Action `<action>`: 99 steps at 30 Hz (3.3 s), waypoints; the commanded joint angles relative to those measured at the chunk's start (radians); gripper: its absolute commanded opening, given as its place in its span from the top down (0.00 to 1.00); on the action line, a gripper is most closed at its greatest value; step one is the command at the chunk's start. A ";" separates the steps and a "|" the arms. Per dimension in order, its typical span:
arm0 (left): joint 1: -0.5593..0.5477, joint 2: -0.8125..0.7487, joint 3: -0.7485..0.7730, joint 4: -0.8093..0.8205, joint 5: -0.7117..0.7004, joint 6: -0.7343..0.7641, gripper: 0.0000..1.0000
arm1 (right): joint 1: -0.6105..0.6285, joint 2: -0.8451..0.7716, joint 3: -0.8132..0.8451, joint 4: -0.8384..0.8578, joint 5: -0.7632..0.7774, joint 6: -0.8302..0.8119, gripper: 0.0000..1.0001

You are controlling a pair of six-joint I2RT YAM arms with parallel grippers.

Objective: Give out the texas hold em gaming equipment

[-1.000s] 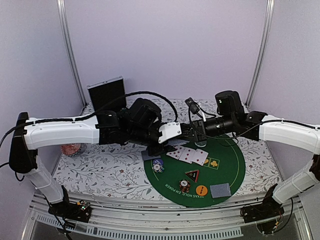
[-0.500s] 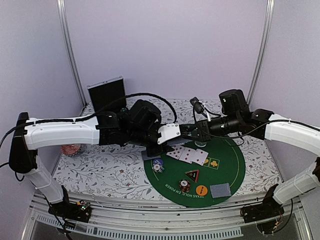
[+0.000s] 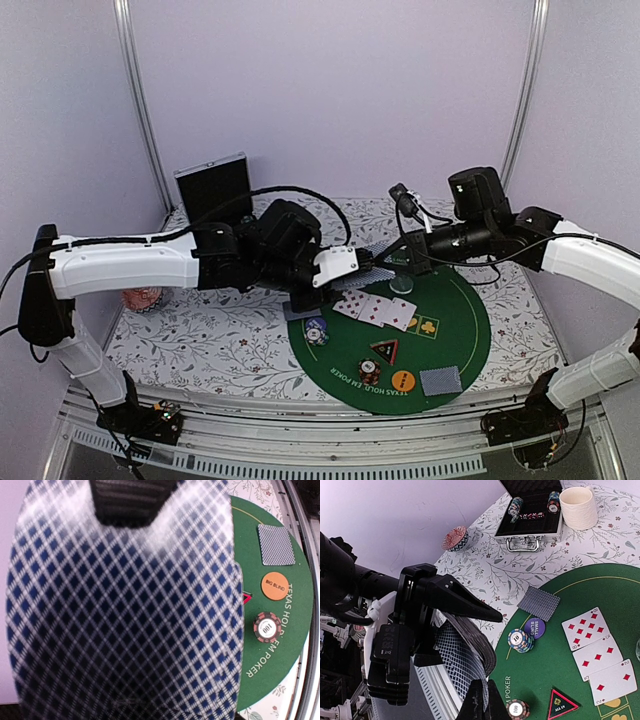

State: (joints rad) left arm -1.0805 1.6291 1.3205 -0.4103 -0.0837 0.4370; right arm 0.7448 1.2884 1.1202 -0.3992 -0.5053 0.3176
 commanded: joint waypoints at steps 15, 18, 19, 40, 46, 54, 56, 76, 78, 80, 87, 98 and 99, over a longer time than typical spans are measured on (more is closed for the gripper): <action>0.082 -0.100 -0.079 -0.065 -0.032 -0.106 0.54 | -0.361 -0.059 0.176 -0.386 0.063 -0.269 0.98; 0.083 -0.114 -0.084 -0.069 -0.032 -0.108 0.54 | -0.391 -0.009 0.192 -0.438 0.033 -0.360 0.98; 0.085 -0.118 -0.082 -0.074 -0.033 -0.112 0.54 | -0.391 0.013 0.193 -0.464 0.036 -0.393 0.98; 0.085 -0.210 -0.152 -0.107 -0.022 -0.116 0.54 | -0.325 0.419 0.061 -0.634 0.146 -0.974 0.98; 0.084 -0.213 -0.162 -0.106 -0.024 -0.113 0.54 | -0.325 0.539 0.119 -0.633 0.244 -1.023 0.98; 0.084 -0.207 -0.161 -0.105 -0.022 -0.111 0.54 | -0.320 0.677 0.199 -0.606 0.327 -1.056 0.98; 0.084 -0.206 -0.162 -0.105 -0.022 -0.111 0.54 | -0.320 0.703 0.224 -0.608 0.311 -1.056 0.98; 0.085 -0.207 -0.157 -0.105 -0.024 -0.111 0.53 | -0.278 0.737 0.276 -0.563 0.429 -1.124 0.54; 0.085 -0.206 -0.155 -0.105 -0.024 -0.111 0.53 | -0.277 0.713 0.273 -0.547 0.447 -1.111 0.41; 0.084 -0.208 -0.154 -0.105 -0.024 -0.110 0.53 | -0.276 0.672 0.258 -0.527 0.491 -1.110 0.30; 0.084 -0.221 -0.151 -0.087 -0.029 -0.102 0.53 | -0.274 0.400 0.229 -0.274 0.693 -1.002 0.01; 0.075 -0.252 -0.153 -0.035 -0.038 -0.089 0.53 | -0.211 -0.024 -0.119 0.538 -0.188 -0.108 0.01; 0.074 -0.250 -0.149 -0.035 -0.037 -0.087 0.53 | -0.183 -0.008 -0.129 0.561 -0.187 -0.035 0.01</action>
State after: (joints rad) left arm -1.0077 1.3922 1.1671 -0.4812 -0.1181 0.3401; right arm 0.4915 1.2041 1.1297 -0.1333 -0.4084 -0.1791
